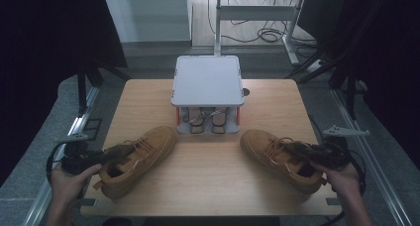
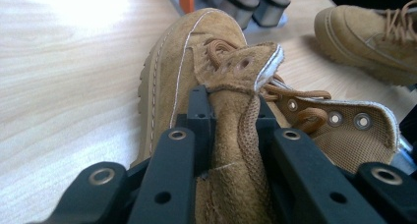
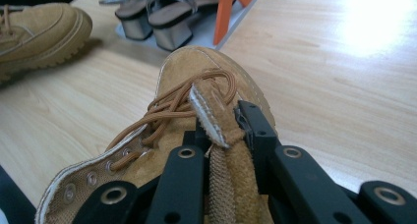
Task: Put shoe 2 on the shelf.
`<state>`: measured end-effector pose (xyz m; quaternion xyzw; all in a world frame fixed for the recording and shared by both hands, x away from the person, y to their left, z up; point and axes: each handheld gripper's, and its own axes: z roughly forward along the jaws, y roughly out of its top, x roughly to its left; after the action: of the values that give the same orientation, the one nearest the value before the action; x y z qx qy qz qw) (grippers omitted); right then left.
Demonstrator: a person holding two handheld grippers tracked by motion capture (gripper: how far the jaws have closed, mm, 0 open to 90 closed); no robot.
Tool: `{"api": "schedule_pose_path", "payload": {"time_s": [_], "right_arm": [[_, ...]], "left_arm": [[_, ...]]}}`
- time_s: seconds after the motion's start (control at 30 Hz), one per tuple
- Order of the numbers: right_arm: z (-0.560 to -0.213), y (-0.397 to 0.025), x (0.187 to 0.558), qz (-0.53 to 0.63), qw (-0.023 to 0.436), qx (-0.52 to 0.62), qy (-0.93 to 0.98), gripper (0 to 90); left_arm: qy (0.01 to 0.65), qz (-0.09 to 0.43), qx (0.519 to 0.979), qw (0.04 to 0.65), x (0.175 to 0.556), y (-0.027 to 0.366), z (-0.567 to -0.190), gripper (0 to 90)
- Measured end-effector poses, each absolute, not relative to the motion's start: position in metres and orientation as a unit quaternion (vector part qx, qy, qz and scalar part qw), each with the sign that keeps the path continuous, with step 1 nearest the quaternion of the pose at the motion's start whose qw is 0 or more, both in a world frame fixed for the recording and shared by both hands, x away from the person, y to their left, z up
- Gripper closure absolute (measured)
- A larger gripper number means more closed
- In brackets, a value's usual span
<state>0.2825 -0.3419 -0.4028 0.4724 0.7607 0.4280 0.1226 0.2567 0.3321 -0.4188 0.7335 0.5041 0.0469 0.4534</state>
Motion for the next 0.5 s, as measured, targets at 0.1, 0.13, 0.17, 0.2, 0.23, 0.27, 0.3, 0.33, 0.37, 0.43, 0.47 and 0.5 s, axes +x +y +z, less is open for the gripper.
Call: {"api": "schedule_pose_path", "payload": {"time_s": [0.1,0.13,0.17,0.2,0.23,0.27,0.3,0.33,0.37,0.43,0.47,0.5], "right_arm": [[-0.400,-0.346,0.282,0.445,0.120,0.480,0.747,80.3],[-0.399,-0.348,0.283,0.453,0.121,0.483,0.740,80.3],[-0.398,-0.349,0.282,0.456,0.119,0.486,0.736,80.3],[-0.397,-0.350,0.282,0.461,0.119,0.489,0.731,80.3],[-0.395,-0.352,0.282,0.466,0.119,0.491,0.726,80.3],[-0.394,-0.353,0.282,0.470,0.121,0.493,0.722,80.2],[-0.392,-0.354,0.282,0.475,0.121,0.496,0.717,80.2],[-0.390,-0.356,0.282,0.482,0.122,0.499,0.710,80.3],[-0.389,-0.358,0.282,0.485,0.124,0.499,0.708,80.3],[-0.386,-0.361,0.282,0.495,0.127,0.504,0.697,80.2],[-0.384,-0.362,0.282,0.499,0.126,0.506,0.692,80.2],[-0.382,-0.364,0.282,0.502,0.128,0.507,0.689,80.2]], "left_arm": [[0.506,0.044,0.720,0.473,0.257,0.337,-0.414,77.8],[0.507,0.043,0.717,0.477,0.257,0.338,-0.413,77.8],[0.507,0.043,0.712,0.483,0.257,0.339,-0.412,77.8],[0.508,0.043,0.709,0.487,0.257,0.340,-0.410,77.8],[0.509,0.044,0.706,0.491,0.257,0.341,-0.408,77.8],[0.510,0.045,0.702,0.495,0.258,0.342,-0.406,77.7],[0.510,0.046,0.698,0.500,0.258,0.344,-0.403,77.7],[0.510,0.046,0.696,0.503,0.258,0.344,-0.402,77.6],[0.511,0.049,0.692,0.507,0.258,0.346,-0.399,77.6],[0.512,0.051,0.688,0.512,0.258,0.348,-0.395,77.6],[0.512,0.053,0.685,0.515,0.258,0.349,-0.393,77.6],[0.512,0.055,0.683,0.518,0.258,0.351,-0.390,77.6]]}}
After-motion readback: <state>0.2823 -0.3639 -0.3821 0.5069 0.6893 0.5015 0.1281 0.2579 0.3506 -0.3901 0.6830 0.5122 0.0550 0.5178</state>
